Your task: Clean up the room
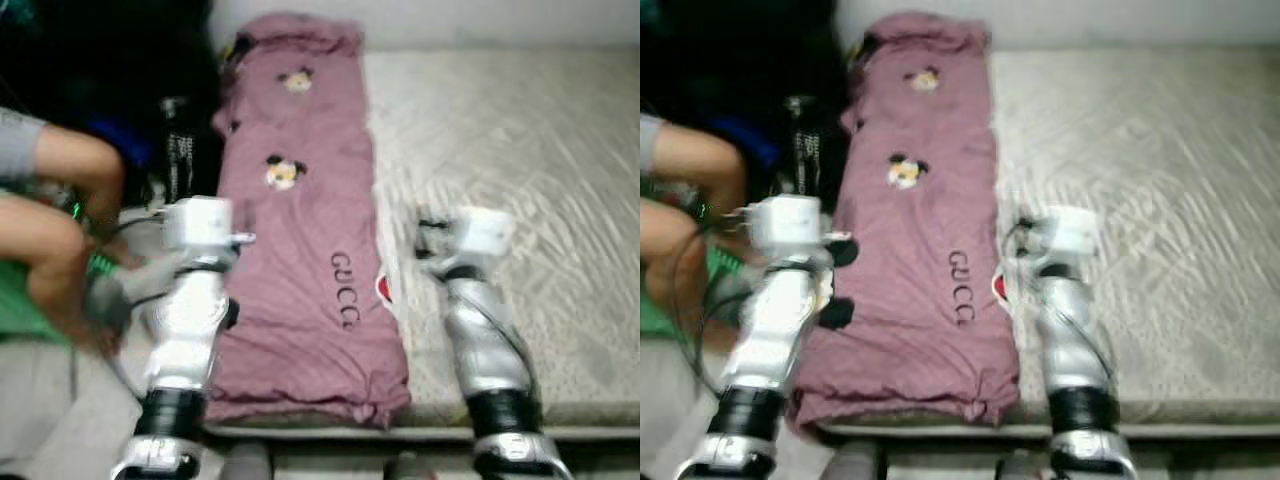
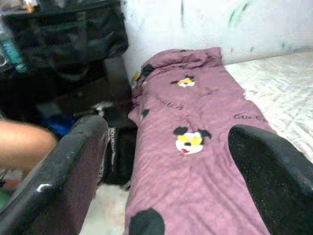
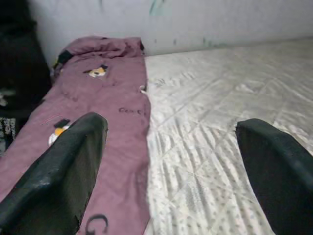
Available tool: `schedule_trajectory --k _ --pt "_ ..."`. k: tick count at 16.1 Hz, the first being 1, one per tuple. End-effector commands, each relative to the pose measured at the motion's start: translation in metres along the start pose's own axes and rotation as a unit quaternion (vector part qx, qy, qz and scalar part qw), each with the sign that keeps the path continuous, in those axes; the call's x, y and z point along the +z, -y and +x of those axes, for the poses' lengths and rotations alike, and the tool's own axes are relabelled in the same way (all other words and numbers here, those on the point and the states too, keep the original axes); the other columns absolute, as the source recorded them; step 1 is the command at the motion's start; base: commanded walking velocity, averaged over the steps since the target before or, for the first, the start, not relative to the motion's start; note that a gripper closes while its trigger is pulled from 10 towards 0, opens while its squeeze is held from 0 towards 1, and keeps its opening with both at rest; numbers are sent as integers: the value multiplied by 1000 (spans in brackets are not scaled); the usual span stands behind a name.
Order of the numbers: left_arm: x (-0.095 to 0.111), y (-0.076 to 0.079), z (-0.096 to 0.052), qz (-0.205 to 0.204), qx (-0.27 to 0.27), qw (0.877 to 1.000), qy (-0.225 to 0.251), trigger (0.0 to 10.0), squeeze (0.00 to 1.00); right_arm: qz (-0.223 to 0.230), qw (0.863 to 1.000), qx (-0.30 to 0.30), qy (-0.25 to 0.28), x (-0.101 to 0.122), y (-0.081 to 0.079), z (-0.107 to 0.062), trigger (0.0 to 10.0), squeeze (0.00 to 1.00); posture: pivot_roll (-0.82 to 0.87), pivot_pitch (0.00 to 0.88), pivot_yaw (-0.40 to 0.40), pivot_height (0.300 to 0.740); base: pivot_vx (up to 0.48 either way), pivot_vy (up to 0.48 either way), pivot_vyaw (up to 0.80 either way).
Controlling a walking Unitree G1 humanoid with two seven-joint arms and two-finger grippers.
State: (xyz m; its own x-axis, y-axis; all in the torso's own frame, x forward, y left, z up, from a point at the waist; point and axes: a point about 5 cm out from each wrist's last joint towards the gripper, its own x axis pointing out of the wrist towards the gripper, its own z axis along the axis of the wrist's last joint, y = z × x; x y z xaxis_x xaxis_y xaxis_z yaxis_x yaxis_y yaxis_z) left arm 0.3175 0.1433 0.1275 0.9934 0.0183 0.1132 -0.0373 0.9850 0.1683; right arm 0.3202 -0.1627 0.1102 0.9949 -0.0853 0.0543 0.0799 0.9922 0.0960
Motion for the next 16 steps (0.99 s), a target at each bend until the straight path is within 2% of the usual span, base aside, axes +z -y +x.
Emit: schedule_trajectory --k 1,5,12,16 --pt "-11 -28 -5 14 43 999 -21 10000 0 4 999 37 5 4 -28 2 10000 0 52 0 54 740 0 0 0" --pt "-10 -26 -4 11 29 999 -20 10000 0 0 998 51 20 7 -32 0 10000 0 54 0 52 740 0 0 0" --pt "-14 -17 -8 8 3 1000 -24 10000 0 2 999 50 11 1 -39 1 10000 0 46 0 61 740 0 0 0" --pt "-15 -16 -7 0 2 1000 -29 10000 0 -6 999 47 11 -2 -35 -3 10000 0 48 0 59 740 0 0 0"
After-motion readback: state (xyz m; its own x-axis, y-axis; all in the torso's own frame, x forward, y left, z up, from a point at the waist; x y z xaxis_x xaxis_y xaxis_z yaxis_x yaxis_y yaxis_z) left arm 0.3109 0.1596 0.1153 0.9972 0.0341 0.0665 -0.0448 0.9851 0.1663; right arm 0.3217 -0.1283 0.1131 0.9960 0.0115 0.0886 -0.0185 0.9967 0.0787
